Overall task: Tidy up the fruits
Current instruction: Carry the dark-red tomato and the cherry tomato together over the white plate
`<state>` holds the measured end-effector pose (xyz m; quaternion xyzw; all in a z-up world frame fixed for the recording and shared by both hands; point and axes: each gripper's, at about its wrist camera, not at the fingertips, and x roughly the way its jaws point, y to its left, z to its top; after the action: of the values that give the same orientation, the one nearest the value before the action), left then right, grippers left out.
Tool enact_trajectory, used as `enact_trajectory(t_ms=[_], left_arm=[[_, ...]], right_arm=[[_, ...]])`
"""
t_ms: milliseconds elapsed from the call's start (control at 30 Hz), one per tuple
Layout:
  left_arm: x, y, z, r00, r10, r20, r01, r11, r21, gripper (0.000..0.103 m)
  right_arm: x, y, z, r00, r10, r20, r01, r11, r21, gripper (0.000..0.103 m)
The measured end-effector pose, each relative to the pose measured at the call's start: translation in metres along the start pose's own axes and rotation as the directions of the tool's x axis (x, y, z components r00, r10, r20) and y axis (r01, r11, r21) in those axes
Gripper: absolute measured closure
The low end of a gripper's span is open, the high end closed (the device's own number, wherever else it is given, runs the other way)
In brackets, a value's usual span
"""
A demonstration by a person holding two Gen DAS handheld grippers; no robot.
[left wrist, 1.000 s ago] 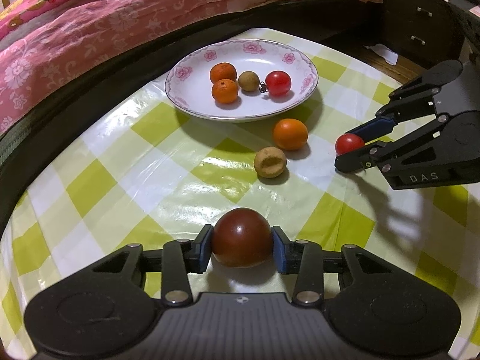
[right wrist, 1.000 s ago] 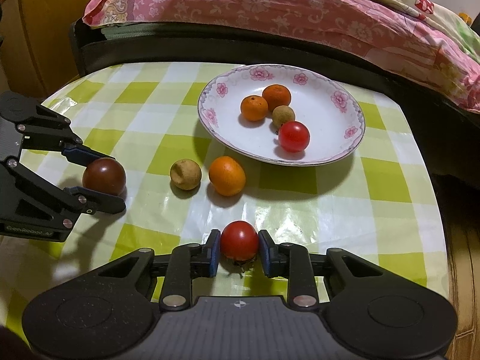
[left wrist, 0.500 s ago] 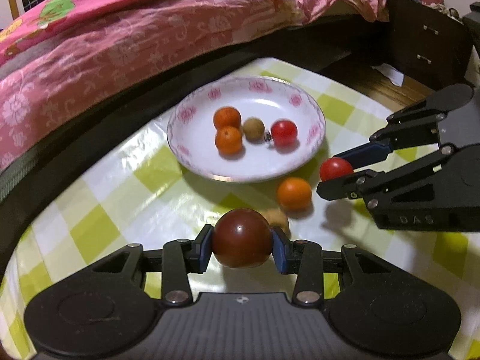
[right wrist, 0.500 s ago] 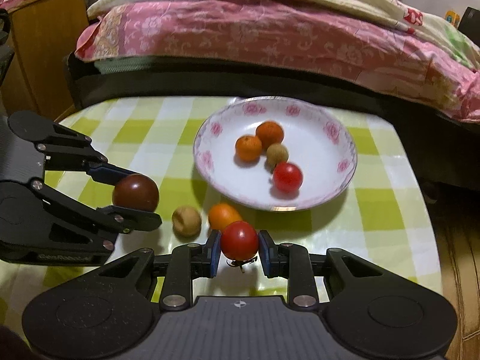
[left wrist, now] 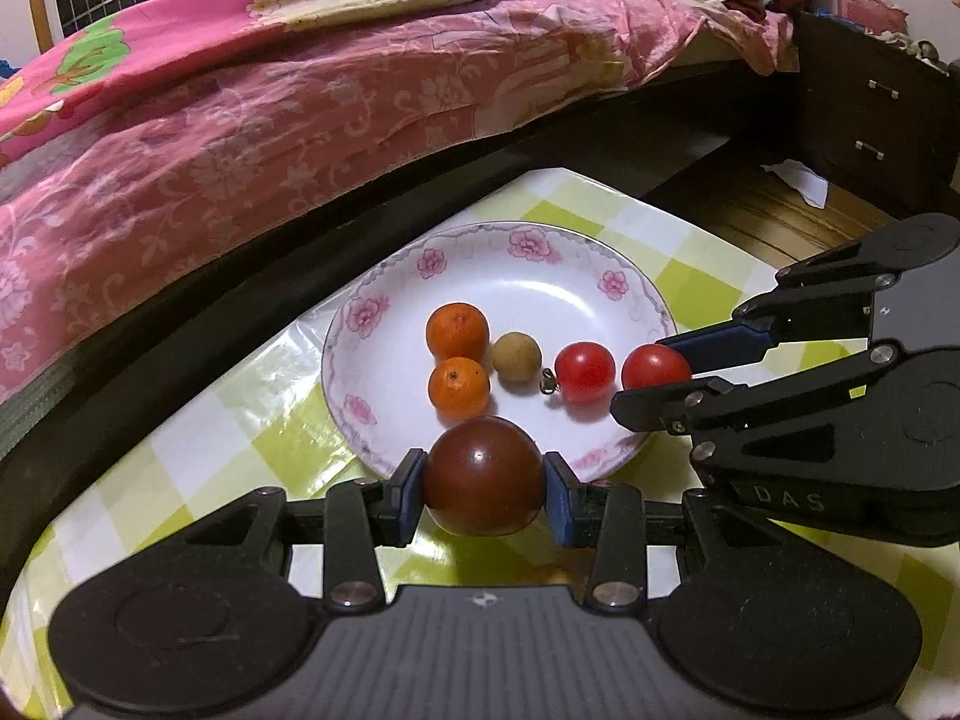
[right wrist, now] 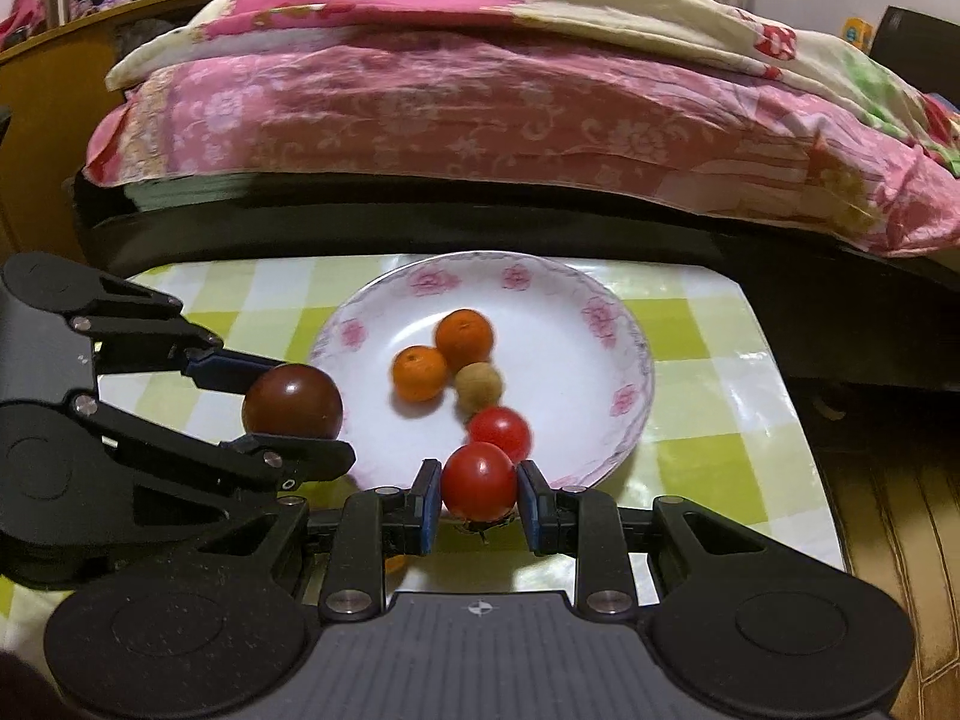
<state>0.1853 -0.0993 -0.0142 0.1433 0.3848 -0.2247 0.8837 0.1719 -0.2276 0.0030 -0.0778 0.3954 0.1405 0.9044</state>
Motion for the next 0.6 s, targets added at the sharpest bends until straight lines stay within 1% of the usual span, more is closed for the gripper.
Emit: enact_trajectory(t_ms=[300, 600], left_arm=[[0.009, -0.001, 0.004, 1.000, 0.004, -0.001, -0.004, 1.000, 0.011, 0.055], [0.016, 0.001, 0.005, 1.000, -0.001, -0.002, 0.001, 1.000, -0.001, 0.055]], right_arm=[[0.014, -0.007, 0.003, 1.000, -0.013, -0.012, 0.013, 1.000, 0.015, 0.080], [0.018, -0.008, 0.006, 1.000, -0.026, -0.001, 0.026, 1.000, 0.010, 0.080]])
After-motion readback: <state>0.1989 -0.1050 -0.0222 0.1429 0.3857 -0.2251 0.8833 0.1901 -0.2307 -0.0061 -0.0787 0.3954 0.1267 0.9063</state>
